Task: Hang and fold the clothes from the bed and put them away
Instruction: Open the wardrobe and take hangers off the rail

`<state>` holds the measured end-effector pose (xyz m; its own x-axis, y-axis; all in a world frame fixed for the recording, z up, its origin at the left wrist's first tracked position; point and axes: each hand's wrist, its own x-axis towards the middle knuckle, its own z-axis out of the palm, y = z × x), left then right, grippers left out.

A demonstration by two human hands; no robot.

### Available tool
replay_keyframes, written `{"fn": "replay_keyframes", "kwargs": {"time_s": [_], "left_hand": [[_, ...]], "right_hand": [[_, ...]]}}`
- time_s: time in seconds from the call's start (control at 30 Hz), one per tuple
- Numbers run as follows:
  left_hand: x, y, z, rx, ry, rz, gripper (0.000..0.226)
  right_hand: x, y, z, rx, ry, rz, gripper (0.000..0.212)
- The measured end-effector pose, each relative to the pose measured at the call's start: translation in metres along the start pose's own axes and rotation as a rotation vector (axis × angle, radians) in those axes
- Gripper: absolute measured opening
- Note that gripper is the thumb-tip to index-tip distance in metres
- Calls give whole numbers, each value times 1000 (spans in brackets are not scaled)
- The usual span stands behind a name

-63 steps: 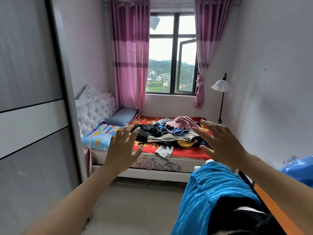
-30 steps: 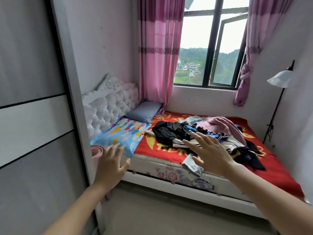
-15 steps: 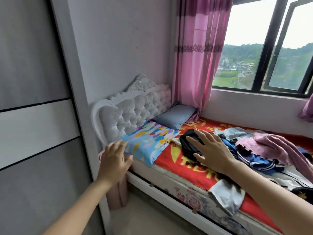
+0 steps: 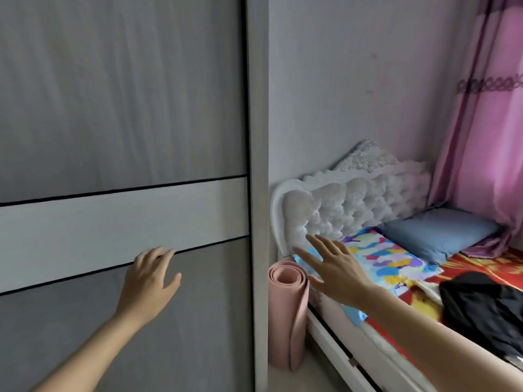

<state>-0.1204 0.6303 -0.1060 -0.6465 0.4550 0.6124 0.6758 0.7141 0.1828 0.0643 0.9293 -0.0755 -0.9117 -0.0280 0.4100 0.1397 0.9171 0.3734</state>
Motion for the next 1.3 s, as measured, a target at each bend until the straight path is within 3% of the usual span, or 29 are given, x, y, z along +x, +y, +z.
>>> {"fn": "replay_keyframes", "kwargs": {"time_s": [0.23,0.4,0.77,0.97,1.13,1.3], "left_hand": [[63,-63,35,147,137,-9,58],[116,-87,56,255,317,100,53],[206,-100,58,437,383,79,54],[210,-114,76,532,502,105,56],[216,-121,94,583,637,93,56],[220,-127,102,600,706,92,54]], "right_hand": [[106,-18,40,-55,124,-216,71],[184,-9,61,-14,231,-102,71],[322,-36,73,72,584,-152,61],[355,-46,103,50,670,-101,76],[374,-55,125,91,872,-56,58],[383,-57,136,94,987,-67,56]]}}
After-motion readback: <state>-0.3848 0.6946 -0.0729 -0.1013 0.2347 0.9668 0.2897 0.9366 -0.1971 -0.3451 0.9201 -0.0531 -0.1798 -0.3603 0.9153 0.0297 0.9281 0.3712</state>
